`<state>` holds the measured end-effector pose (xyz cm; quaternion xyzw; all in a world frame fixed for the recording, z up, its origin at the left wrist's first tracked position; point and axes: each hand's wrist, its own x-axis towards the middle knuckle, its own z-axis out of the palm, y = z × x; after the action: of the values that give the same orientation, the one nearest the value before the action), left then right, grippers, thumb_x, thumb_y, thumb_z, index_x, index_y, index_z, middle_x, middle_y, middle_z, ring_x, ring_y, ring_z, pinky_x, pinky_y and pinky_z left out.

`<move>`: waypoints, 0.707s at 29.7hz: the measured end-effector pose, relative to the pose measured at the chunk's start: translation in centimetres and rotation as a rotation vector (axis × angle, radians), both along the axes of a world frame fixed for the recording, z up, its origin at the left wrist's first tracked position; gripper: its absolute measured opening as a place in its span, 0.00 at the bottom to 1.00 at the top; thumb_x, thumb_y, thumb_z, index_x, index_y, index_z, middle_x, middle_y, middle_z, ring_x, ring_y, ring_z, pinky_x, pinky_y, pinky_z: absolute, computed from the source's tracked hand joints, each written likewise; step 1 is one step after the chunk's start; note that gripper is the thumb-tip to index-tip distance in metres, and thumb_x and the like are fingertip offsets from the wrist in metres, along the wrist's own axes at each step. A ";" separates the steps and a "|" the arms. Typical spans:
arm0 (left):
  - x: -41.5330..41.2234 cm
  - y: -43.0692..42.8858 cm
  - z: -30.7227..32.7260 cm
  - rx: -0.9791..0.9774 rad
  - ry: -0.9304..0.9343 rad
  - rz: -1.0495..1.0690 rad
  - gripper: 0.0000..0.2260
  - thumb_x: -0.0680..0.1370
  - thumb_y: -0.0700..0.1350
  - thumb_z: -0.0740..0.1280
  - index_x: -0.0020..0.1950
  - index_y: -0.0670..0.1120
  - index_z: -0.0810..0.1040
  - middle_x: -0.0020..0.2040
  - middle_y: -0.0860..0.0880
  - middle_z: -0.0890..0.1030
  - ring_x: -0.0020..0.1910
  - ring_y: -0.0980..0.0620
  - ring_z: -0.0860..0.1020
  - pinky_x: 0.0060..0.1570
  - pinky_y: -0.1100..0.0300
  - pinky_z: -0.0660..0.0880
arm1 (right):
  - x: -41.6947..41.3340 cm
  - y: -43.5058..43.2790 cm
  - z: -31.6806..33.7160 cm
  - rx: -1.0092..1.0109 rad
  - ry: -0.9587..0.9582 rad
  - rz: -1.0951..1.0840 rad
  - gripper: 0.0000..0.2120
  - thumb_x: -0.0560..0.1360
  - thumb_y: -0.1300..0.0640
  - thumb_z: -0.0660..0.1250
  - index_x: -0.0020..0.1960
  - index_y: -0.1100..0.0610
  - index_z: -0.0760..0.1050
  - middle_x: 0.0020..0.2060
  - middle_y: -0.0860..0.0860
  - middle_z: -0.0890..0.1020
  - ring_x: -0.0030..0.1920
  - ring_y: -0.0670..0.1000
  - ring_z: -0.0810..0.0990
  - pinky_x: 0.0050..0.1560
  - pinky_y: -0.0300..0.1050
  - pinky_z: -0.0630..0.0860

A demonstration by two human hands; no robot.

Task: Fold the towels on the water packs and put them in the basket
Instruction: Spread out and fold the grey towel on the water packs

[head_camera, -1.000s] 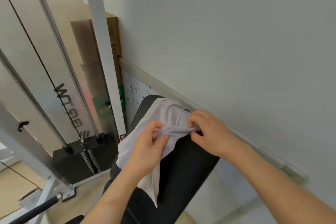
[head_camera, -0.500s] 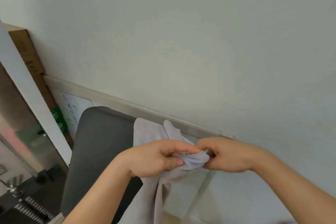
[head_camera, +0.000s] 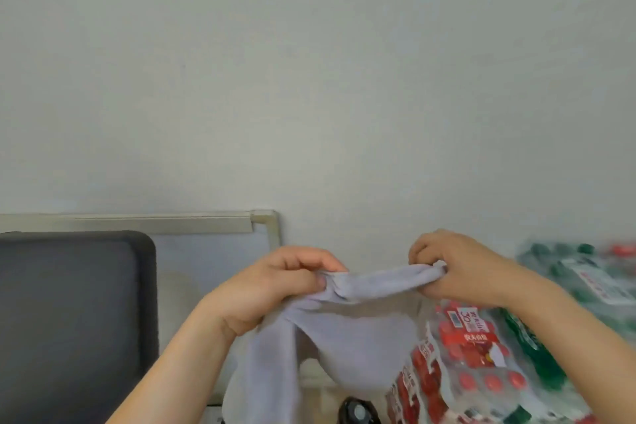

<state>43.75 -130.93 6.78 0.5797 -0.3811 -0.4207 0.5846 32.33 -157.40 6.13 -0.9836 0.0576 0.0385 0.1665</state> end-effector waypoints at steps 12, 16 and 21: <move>-14.2 -19.2 -4.0 0.012 -0.615 0.244 0.10 0.77 0.39 0.65 0.41 0.53 0.76 0.36 0.52 0.79 0.36 0.54 0.75 0.37 0.62 0.70 | -26.8 -18.0 0.0 -0.108 0.053 -0.574 0.06 0.65 0.57 0.71 0.35 0.51 0.73 0.31 0.44 0.77 0.36 0.47 0.76 0.38 0.46 0.74; -16.7 -25.0 -3.9 -0.030 -0.586 0.172 0.10 0.78 0.40 0.65 0.44 0.55 0.79 0.38 0.51 0.81 0.38 0.54 0.77 0.38 0.63 0.70 | -32.6 -21.3 -0.9 0.030 0.008 -0.710 0.04 0.68 0.61 0.66 0.37 0.54 0.78 0.33 0.47 0.80 0.35 0.47 0.76 0.38 0.47 0.74; -18.5 -32.4 -4.3 -0.063 -0.550 0.141 0.07 0.80 0.39 0.61 0.47 0.52 0.70 0.31 0.46 0.72 0.30 0.53 0.65 0.28 0.63 0.62 | -37.7 -25.4 -3.1 0.700 -0.337 -1.052 0.04 0.69 0.65 0.69 0.42 0.59 0.78 0.35 0.53 0.77 0.36 0.51 0.71 0.34 0.44 0.63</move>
<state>25.25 -163.37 2.48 0.6787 -0.4971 -0.1938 0.5046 -5.36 -182.76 3.06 -0.7045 0.4883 -0.1865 0.4801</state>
